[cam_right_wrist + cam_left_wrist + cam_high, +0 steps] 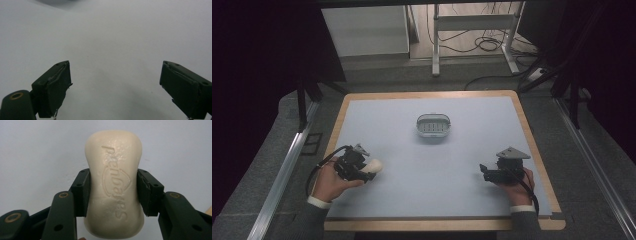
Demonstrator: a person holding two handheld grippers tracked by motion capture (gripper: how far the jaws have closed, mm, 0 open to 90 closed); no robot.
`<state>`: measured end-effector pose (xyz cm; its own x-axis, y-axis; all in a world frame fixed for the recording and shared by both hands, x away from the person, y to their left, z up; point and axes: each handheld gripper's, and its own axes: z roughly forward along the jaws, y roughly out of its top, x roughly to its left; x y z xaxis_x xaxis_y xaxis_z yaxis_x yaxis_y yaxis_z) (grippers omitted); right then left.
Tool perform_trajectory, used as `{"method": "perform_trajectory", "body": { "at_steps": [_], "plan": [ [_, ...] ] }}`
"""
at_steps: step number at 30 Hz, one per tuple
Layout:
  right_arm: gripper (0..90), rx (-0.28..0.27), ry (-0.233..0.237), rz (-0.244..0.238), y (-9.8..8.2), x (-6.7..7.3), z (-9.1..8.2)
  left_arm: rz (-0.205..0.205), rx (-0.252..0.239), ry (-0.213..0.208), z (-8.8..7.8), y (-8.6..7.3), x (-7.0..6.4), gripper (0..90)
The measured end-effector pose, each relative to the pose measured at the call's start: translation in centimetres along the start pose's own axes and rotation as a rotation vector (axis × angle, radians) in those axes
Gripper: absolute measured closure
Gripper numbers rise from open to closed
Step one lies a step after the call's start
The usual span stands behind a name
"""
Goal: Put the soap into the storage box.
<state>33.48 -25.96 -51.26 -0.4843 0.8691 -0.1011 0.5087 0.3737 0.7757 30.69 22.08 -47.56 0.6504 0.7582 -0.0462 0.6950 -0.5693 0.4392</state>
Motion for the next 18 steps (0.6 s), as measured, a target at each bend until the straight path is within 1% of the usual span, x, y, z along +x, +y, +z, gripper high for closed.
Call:
{"method": "perform_trajectory", "body": {
  "at_steps": [4, 10, 13, 15, 18],
  "plan": [
    [9.7, -0.002, 0.000, 0.000, 0.0, 0.0, 0.0, -0.003, -0.021, 0.001, -0.5, 0.6, 0.4, 49.4],
    [9.7, 0.004, 0.002, -0.003, 0.0, 0.1, 0.1, -0.004, -0.027, 0.000, -0.6, 1.1, 0.9, 49.4],
    [9.7, 0.005, 0.002, -0.003, 0.0, 0.1, 0.1, -0.005, -0.027, -0.001, -0.6, 1.3, 0.9, 49.4],
    [9.7, 0.005, 0.001, -0.002, -0.1, 0.1, 0.2, 0.005, -0.028, 0.009, -0.7, 1.6, 0.9, 49.5],
    [9.7, 0.006, 0.004, -0.005, -0.1, 0.1, 0.2, 0.007, -0.032, 0.008, -0.7, 1.9, 0.9, 49.4]
  ]
}}
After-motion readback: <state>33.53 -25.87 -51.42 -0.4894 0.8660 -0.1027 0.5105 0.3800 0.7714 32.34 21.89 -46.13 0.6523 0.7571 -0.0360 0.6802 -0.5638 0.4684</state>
